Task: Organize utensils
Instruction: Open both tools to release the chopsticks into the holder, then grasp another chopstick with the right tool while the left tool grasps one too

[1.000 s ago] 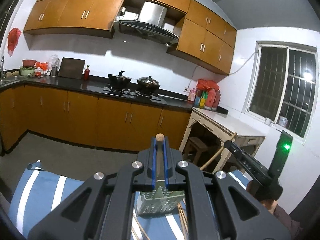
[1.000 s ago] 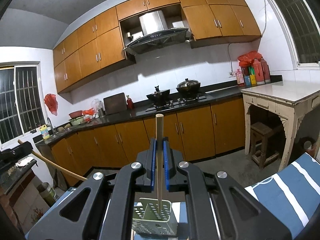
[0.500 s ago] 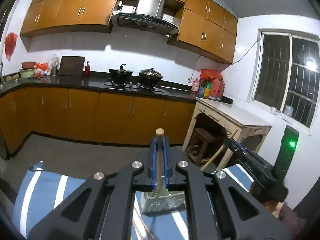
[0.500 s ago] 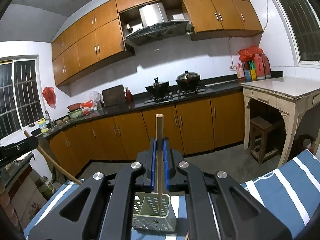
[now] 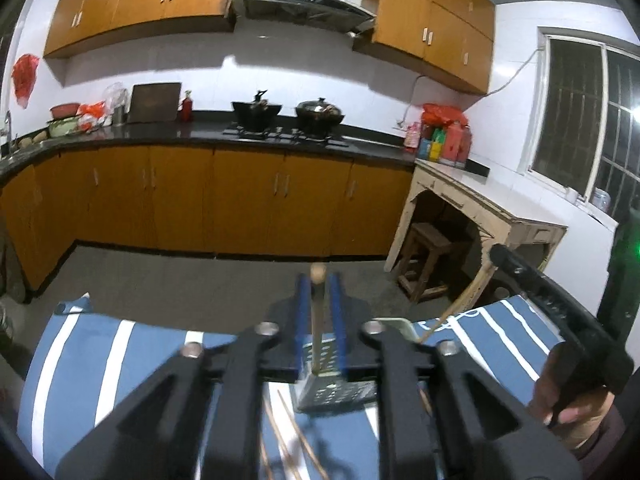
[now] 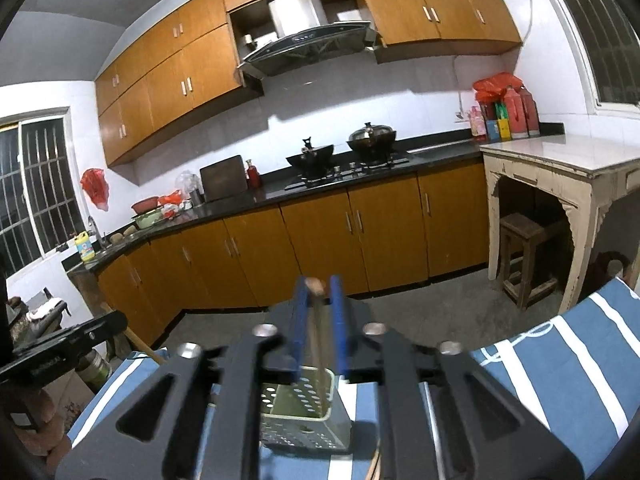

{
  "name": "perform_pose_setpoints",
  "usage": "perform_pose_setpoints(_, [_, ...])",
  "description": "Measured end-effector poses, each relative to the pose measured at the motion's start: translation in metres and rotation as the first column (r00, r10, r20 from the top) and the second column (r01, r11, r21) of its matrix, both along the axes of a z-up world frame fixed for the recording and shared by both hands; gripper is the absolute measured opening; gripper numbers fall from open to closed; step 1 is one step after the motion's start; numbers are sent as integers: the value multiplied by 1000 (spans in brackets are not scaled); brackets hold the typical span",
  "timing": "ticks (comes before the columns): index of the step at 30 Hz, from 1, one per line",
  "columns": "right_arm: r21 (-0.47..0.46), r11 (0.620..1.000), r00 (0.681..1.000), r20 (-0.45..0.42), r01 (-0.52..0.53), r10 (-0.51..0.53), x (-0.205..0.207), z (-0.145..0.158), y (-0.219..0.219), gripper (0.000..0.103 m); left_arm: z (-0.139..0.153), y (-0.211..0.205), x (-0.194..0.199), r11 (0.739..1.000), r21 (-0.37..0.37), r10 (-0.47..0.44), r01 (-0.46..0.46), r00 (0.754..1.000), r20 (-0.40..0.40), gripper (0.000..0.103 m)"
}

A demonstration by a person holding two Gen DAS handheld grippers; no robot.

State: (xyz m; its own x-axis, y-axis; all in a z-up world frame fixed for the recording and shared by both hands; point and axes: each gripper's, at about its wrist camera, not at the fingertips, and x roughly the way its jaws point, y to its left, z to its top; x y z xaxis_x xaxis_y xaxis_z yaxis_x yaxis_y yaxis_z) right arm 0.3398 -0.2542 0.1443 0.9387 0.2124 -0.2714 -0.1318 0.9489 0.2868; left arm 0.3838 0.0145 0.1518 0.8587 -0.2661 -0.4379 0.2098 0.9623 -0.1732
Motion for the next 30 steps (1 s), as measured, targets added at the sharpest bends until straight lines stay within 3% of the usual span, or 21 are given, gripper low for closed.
perform_pose_setpoints(1, [9,1000,1000,1,8,-8,0,0,0,42,-1,5,0,1000,-6,12,-12,1000,-1,32])
perform_pose_setpoints(2, [24,1000,1000,9,17,-17,-3,1,-3,45,-1,9,-1,1000,-13,22,-22,1000,0,34])
perform_pose_setpoints(12, [14,999,996,79,51,-52,-38,15,-12,47,5,50,-35,991,-91,102,-96,993,54,51])
perform_pose_setpoints(17, [-8,994,993,40,110,-109,-69,-6,-35,48,-11,85,-80,976,-99,203,-192,974,105,60])
perform_pose_setpoints(19, [-38,989,989,-25,144,-145,-78,-31,-44,48,-26,94,-92,970,-69,237,-231,967,97,63])
perform_pose_setpoints(22, [-57,986,974,-158,157,-164,-76,-73,-53,48,-64,106,-95,961,15,277,-277,961,10,64])
perform_pose_setpoints(25, [-37,988,930,-335,147,-151,-65,-127,-56,48,-113,117,-90,952,64,304,-298,944,-131,63])
perform_pose_setpoints(30, [-24,998,868,-493,62,-66,-47,-174,-35,37,-165,119,-82,957,88,288,-275,914,-284,59])
